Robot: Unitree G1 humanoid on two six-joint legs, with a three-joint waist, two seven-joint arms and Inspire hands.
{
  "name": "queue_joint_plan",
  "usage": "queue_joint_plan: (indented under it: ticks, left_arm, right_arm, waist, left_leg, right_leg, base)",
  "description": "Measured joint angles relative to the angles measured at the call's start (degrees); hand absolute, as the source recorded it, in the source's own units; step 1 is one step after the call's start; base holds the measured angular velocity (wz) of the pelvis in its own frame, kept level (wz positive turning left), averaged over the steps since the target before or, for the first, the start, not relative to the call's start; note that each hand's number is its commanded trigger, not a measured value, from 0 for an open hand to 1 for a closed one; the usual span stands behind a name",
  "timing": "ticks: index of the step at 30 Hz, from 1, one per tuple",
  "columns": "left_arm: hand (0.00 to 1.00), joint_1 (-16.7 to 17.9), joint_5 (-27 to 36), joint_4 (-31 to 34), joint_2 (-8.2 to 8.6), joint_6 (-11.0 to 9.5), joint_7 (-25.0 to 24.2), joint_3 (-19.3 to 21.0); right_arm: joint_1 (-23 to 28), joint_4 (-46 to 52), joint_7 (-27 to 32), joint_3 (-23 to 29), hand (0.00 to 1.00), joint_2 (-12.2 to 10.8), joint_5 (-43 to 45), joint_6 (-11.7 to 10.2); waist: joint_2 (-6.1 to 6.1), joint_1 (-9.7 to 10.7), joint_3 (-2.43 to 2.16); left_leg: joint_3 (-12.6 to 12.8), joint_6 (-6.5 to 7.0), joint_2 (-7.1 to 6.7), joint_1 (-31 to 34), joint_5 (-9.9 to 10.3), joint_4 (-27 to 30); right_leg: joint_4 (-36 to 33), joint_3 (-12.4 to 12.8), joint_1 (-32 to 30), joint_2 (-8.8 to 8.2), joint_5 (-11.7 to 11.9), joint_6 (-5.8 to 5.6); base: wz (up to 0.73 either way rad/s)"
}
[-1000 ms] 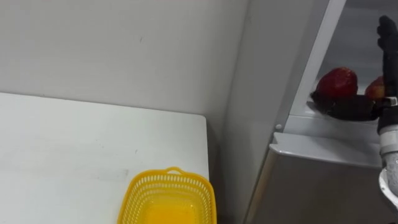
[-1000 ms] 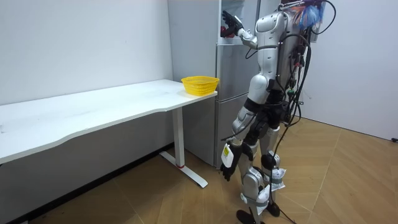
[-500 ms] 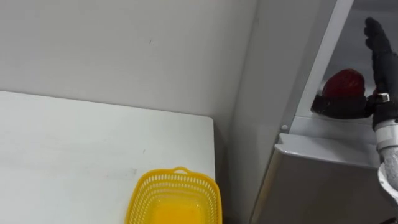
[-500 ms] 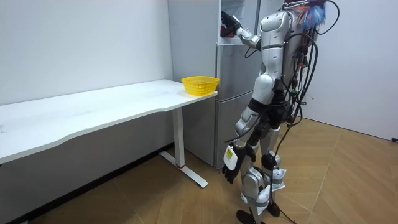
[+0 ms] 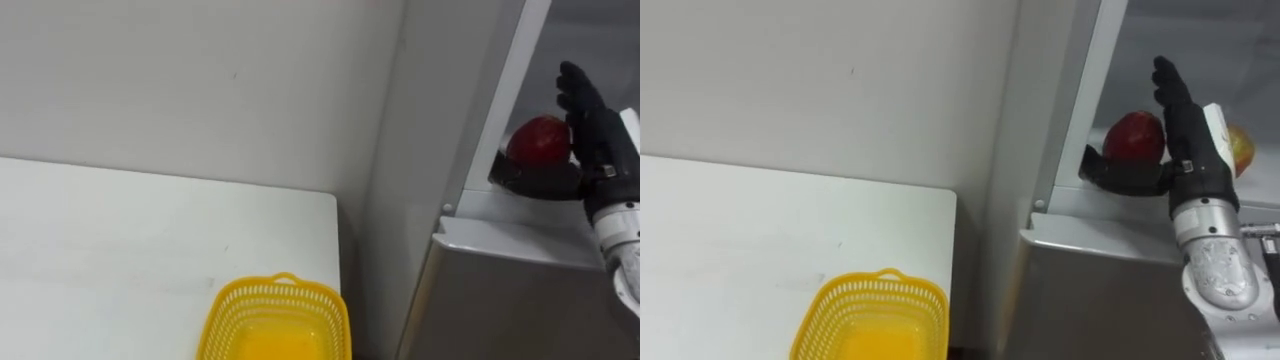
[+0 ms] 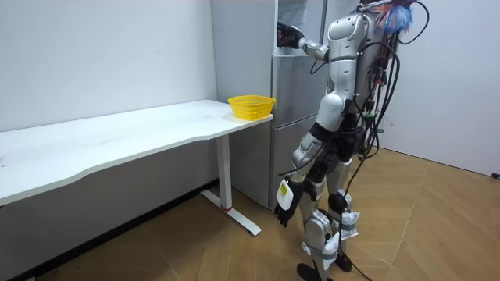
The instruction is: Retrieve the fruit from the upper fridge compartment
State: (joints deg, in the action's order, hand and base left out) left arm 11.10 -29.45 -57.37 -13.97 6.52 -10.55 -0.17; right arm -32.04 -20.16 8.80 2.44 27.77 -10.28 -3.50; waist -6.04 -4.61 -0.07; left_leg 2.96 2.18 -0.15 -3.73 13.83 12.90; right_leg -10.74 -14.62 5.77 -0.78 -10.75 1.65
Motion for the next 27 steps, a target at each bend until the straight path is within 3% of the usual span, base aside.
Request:
queue_joint_plan:
  ticks: [12, 13, 15, 27]
  left_arm:
    - [0.0, 1.15, 0.12, 0.01, -0.09, 1.17, -0.25, -0.14]
    - [0.0, 1.19, 0.17, 0.01, -0.11, 1.19, -0.25, -0.14]
    - [0.0, 1.05, 0.2, 0.0, -0.16, 1.7, -0.25, -0.2]
    - [0.0, 0.58, 0.13, -0.04, -0.58, 2.82, -0.27, -0.13]
  right_arm:
    - [-0.3, -1.49, -3.76, -0.07, 0.0, 1.01, -3.35, 1.85]
    - [-0.32, -1.55, -3.97, -0.07, 0.19, 1.09, -3.35, 1.9]
    - [-0.84, -2.73, -4.75, -0.14, 0.97, 1.21, -3.27, 1.94]
    - [-2.93, -6.14, -7.89, -0.03, 1.0, 2.16, -5.84, 2.69]
  waist:
    - [-0.27, 0.07, -0.13]
    - [-0.27, 0.06, -0.12]
    - [-0.27, 0.12, -0.11]
    - [-0.06, 0.42, -0.01]
  left_leg:
    - [0.01, 0.0, -0.02, -0.06, 0.0, 0.29]
    - [0.01, 0.0, -0.02, -0.07, 0.0, 0.31]
    - [-0.04, 0.01, -0.02, -0.06, 0.0, 0.6]
    - [-0.84, 0.01, -0.14, -0.25, 0.0, 0.83]
  right_leg:
    - [-0.04, 0.09, 0.16, -0.01, 0.0, 0.0]
    - [-0.04, 0.05, 0.17, -0.03, 0.0, 0.0]
    - [-0.07, -0.14, 0.3, -0.06, 0.0, 0.0]
    - [-0.03, -1.08, 0.89, -0.15, 0.03, 0.05]
  base:
    - [0.0]
    - [0.0]
    - [0.0]
    - [0.03]
